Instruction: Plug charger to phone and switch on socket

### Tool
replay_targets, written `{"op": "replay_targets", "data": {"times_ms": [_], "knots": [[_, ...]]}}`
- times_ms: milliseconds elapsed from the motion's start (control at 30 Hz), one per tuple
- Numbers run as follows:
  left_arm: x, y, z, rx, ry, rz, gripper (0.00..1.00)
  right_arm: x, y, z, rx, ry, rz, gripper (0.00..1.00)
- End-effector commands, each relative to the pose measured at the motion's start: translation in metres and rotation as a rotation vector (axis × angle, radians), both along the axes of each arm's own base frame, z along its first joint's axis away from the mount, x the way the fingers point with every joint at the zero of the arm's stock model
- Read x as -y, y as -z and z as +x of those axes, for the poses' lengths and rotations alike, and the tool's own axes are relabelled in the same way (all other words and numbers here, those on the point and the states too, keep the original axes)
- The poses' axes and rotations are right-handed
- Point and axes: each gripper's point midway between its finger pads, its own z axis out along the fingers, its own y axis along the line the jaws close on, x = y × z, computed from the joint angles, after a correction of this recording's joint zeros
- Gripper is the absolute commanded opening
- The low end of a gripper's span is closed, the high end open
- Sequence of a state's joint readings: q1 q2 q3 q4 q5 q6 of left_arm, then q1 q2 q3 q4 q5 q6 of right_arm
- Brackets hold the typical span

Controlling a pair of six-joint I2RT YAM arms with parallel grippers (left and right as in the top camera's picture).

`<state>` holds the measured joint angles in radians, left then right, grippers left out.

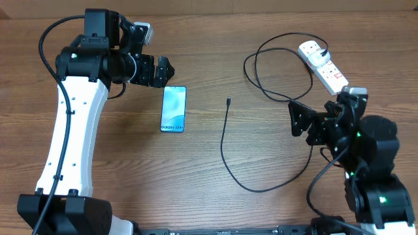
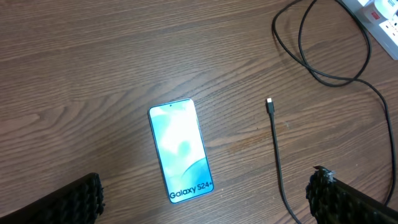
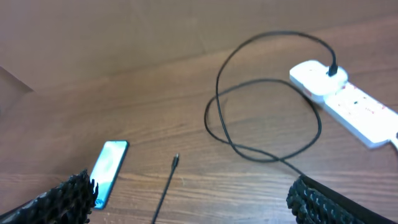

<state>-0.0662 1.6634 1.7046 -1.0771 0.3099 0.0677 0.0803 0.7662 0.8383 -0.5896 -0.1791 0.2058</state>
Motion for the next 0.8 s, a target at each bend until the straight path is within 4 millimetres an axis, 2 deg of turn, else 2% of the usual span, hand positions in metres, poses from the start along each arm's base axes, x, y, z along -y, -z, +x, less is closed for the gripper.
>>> {"op": "replay_targets", "data": {"times_ms": [0,233,567,667,767], "knots": [[0.003,-0.008,0.003,0.014,-0.013,-0.008,1.0,-0.001,-0.01,0.004,0.016,-0.005,0.001,1.0],[0.003,-0.008,0.003,0.015,-0.013,-0.008,1.0,0.0,-0.001,0.009,-0.015,0.007,-0.006,1.0],[0.002,-0.006,0.005,0.013,-0.018,0.001,0.99,-0.011,0.013,0.014,-0.072,-0.049,0.019,1.0],[-0.004,0.007,0.007,-0.021,-0.039,0.034,0.99,-0.011,0.02,0.017,-0.094,-0.05,0.018,1.0],[-0.004,0.029,0.009,-0.091,-0.038,0.042,0.98,-0.013,0.025,0.019,-0.114,-0.058,0.022,1.0]]}}
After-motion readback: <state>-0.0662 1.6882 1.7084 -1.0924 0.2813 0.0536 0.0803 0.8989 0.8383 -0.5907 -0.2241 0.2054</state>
